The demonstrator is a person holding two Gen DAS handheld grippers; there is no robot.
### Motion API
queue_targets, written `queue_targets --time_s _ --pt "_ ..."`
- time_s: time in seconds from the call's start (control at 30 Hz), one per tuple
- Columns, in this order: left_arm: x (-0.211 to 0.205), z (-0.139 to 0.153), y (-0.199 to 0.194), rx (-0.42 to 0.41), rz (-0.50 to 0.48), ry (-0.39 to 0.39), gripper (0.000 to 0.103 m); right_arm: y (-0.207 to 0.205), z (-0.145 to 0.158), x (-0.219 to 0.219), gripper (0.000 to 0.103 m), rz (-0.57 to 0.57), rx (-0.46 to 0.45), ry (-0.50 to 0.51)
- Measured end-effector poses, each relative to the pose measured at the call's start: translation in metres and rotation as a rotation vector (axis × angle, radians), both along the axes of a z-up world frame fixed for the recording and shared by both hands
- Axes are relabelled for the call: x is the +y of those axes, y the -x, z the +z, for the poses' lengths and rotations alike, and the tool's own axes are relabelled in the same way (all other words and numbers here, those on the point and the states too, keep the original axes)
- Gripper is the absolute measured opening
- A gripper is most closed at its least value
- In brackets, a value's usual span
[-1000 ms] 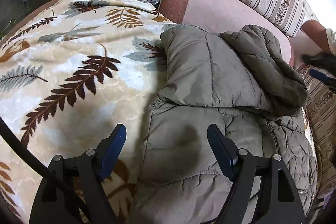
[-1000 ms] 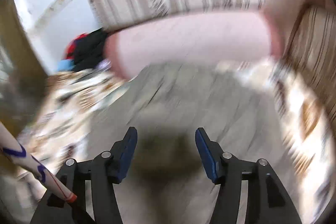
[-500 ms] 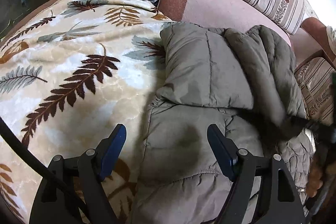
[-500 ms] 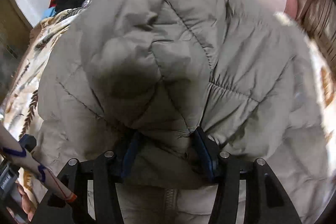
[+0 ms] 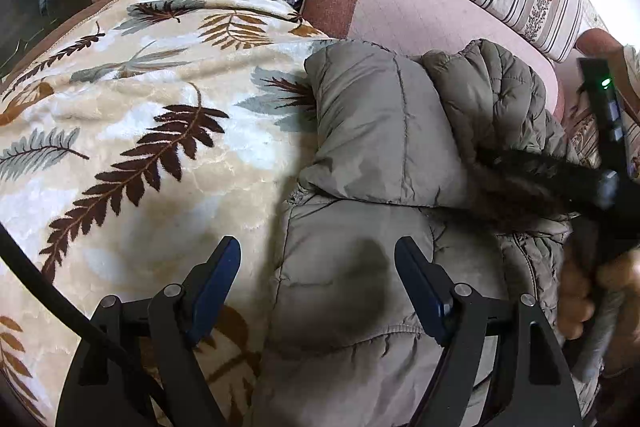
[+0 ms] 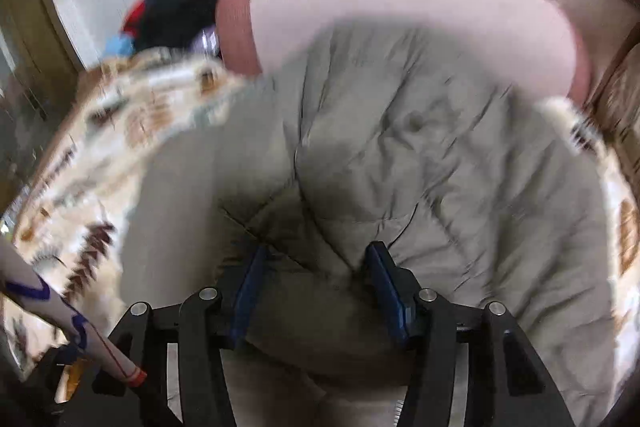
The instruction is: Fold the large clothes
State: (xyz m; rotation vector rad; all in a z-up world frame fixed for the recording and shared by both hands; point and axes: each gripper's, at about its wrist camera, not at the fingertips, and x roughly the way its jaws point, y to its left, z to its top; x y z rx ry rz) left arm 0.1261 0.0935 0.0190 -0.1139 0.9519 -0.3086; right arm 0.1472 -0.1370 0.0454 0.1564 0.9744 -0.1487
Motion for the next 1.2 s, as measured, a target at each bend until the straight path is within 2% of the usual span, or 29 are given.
queue_targets --time_s 0.07,0.13,0.23,0.3,0.4,0.47,0.5,0.63,0.73,0.8,0.9,1.03,1.2 --pt "-0.002 -0.003 -0.001 0.012 -0.006 -0.004 0.078 0.001 -0.007 0.004 0.063 0.02 0.001 0.055" --pt "-0.001 -0.004 -0.001 0.017 -0.003 -0.006 0.078 0.005 0.005 0.004 0.063 0.023 0.008 0.065" --pt "0.0 -0.002 -0.001 0.012 0.001 0.002 0.078 0.029 0.039 0.0 0.062 0.021 -0.106 0.054" --pt "-0.001 -0.002 -0.001 0.01 -0.002 -0.001 0.078 0.041 0.045 -0.006 0.063 -0.01 -0.137 0.064" --pt "-0.004 -0.004 0.0 0.009 -0.007 -0.017 0.078 0.042 0.019 -0.023 0.063 -0.07 -0.072 0.064" --pt "-0.004 -0.004 0.0 0.005 -0.009 -0.019 0.078 0.035 -0.006 -0.034 0.064 -0.074 0.001 0.021" --pt "-0.004 -0.003 0.0 -0.001 -0.009 -0.021 0.078 0.034 -0.01 -0.037 0.064 -0.075 0.006 0.001" --pt "-0.001 0.0 0.003 -0.016 -0.004 -0.02 0.078 0.051 0.02 -0.043 0.064 -0.071 -0.043 -0.042" --pt "0.003 0.008 0.012 -0.032 0.001 -0.03 0.078 0.093 0.044 -0.059 0.068 -0.069 -0.078 -0.038" --pt "0.008 0.015 0.024 -0.044 0.003 -0.024 0.078 0.128 0.05 -0.078 0.076 -0.092 -0.078 -0.05" --pt "0.022 0.03 0.049 -0.05 0.015 0.021 0.078 0.177 0.055 -0.113 0.077 -0.151 -0.069 -0.051" --pt "0.044 0.039 0.076 -0.027 0.025 0.062 0.078 0.261 0.045 -0.187 0.083 -0.299 -0.064 -0.088" --pt "0.074 0.04 0.088 0.017 0.063 0.014 0.078 0.322 0.021 -0.253 0.086 -0.413 -0.07 -0.215"
